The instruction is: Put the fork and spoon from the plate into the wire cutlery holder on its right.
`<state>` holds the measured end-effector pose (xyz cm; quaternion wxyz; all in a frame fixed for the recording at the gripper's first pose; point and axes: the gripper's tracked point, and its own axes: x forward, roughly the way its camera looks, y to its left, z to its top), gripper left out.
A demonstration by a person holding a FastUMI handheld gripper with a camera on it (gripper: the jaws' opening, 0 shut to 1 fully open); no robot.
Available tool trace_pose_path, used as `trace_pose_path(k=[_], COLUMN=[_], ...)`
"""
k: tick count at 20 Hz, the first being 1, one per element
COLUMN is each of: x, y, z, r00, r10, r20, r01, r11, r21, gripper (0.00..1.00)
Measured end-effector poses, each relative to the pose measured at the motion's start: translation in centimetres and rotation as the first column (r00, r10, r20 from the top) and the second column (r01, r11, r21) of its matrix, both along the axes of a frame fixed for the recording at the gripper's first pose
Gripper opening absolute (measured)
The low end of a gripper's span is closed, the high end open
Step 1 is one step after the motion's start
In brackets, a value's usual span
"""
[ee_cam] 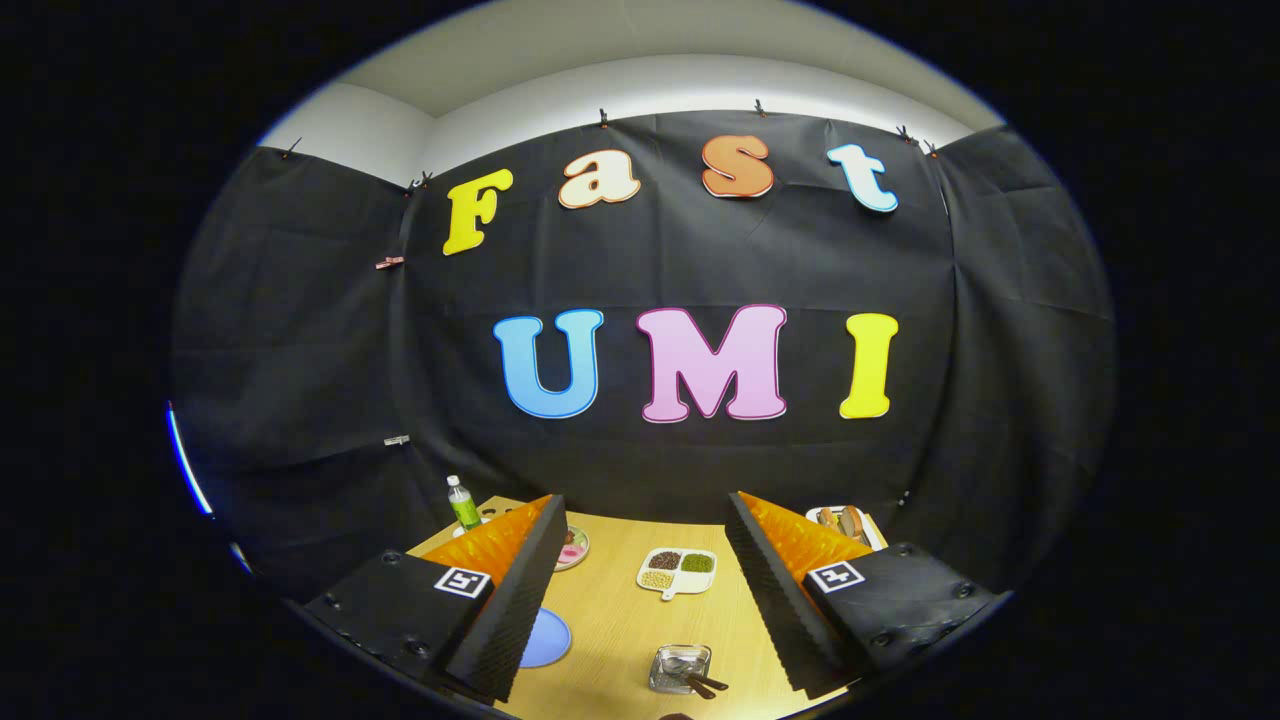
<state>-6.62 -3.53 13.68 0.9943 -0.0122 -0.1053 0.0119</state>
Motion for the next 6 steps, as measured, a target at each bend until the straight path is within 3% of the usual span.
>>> trace_pose_path(k=[6], x=[0.86], y=[0.13], z=[-0.56], r00=[0.998], r10=[0.038], r20=[-0.042], r01=[-0.037], r11=[0.999], r21=[0.014], gripper=[0.99])
